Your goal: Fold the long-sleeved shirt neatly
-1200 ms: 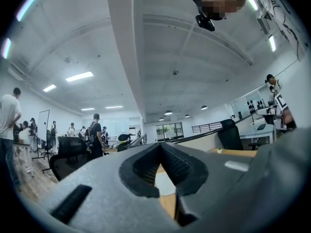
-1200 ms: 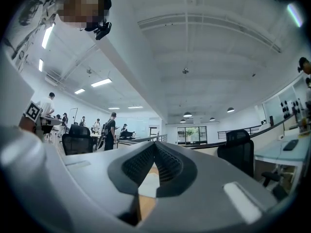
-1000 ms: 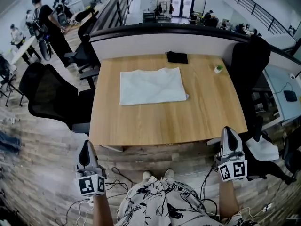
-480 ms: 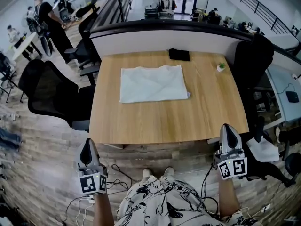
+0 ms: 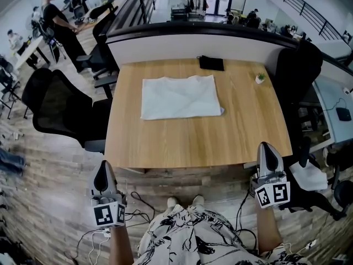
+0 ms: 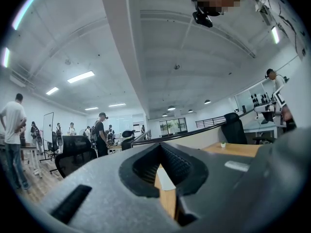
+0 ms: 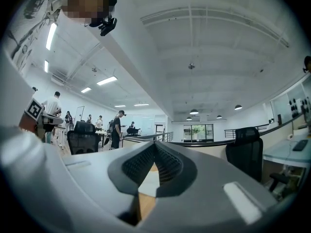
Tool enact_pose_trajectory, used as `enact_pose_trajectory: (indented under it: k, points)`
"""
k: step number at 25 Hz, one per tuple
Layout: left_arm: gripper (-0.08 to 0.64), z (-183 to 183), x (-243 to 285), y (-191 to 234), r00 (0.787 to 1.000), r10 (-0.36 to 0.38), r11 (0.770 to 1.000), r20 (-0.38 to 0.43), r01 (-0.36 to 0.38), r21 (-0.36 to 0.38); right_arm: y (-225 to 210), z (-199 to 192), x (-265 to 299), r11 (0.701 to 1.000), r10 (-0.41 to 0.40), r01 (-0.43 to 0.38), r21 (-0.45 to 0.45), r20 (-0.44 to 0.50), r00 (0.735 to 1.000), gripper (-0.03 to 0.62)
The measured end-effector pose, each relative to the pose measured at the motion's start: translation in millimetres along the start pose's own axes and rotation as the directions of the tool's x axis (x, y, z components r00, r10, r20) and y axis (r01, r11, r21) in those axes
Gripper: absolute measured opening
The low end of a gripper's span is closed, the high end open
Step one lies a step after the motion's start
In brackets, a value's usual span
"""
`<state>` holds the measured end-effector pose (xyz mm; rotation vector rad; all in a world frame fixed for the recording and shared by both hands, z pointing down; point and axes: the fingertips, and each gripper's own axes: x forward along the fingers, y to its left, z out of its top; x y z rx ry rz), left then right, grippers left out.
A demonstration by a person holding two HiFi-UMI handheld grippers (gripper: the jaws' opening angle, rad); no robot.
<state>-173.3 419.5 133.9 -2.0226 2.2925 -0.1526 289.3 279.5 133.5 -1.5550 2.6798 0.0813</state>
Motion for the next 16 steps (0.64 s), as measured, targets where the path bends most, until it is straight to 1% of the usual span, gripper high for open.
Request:
enact_pose_trajectory:
  k: [7, 16]
  points:
    - [0.003, -1.9, 3.3, 0.2, 1.0, -0.005, 1.0, -0.004, 0.005, 0.008, 1.8, -2.2, 4.3, 1.0, 0.002, -0.002, -0.003, -0.012, 1.0, 0.009]
    - [0.005, 4.0, 4.3, 3.9, 1.0, -0.007, 1.0, -0.006, 0.007, 0.025, 7.6, -0.7, 8.3, 1.0, 0.008, -0.008, -0.007, -0.022, 1.0, 0.009]
